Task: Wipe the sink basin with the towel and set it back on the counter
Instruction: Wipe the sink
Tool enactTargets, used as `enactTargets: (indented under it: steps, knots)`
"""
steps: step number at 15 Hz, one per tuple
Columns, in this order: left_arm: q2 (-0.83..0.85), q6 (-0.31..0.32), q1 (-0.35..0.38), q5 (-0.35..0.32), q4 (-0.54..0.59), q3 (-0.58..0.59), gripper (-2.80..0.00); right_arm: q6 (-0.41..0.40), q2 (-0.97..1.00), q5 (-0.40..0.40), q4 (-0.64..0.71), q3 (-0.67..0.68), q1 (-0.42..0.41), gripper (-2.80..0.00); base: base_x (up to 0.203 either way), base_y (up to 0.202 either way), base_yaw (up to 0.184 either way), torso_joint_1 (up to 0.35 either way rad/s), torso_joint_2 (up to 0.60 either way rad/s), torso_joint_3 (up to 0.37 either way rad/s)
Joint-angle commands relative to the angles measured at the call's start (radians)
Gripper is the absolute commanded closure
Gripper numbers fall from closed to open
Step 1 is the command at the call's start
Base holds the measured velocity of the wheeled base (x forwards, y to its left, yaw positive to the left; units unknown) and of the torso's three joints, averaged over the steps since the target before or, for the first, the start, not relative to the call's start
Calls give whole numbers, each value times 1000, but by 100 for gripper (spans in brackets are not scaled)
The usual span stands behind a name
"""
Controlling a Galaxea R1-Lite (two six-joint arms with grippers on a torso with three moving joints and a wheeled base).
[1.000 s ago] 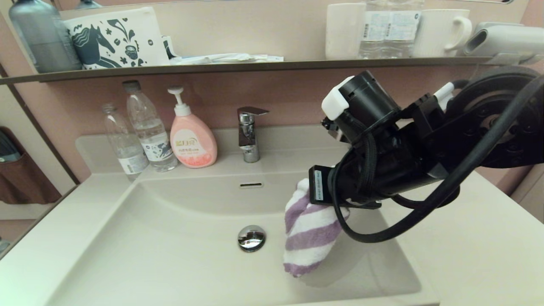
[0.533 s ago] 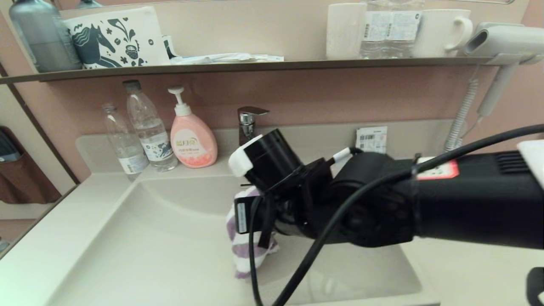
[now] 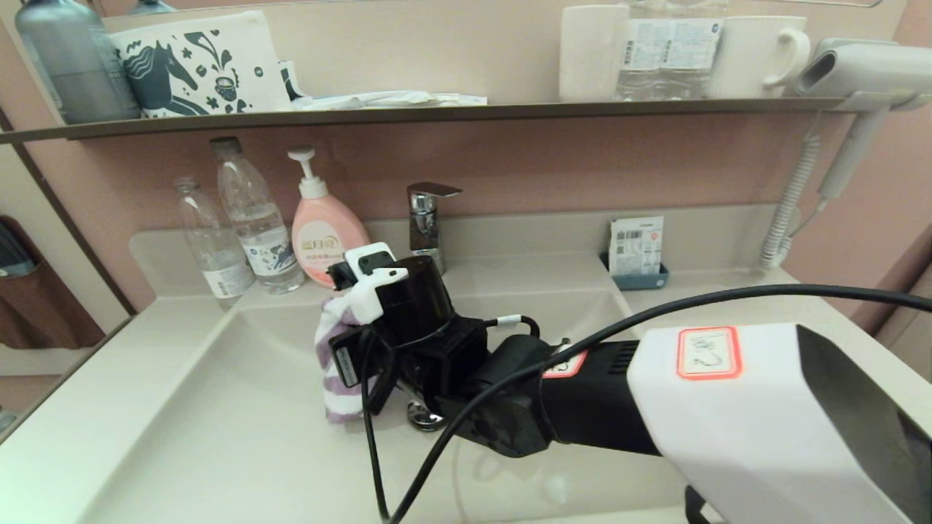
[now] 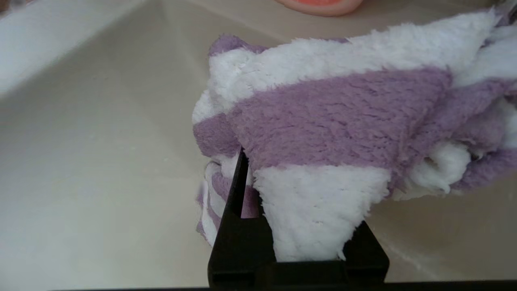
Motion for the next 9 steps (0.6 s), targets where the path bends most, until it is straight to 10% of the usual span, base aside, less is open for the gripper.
enactTargets:
  steps: [1, 9]
  knots:
    - [1, -1, 0, 1, -1, 0, 0, -61, 76, 14, -9, -22, -12, 0, 0, 0, 0, 0, 0, 0]
    - [1, -1, 0, 0, -1, 0, 0, -170, 117, 18, -11, -32, -90, 0, 0, 0, 0, 0, 0, 0]
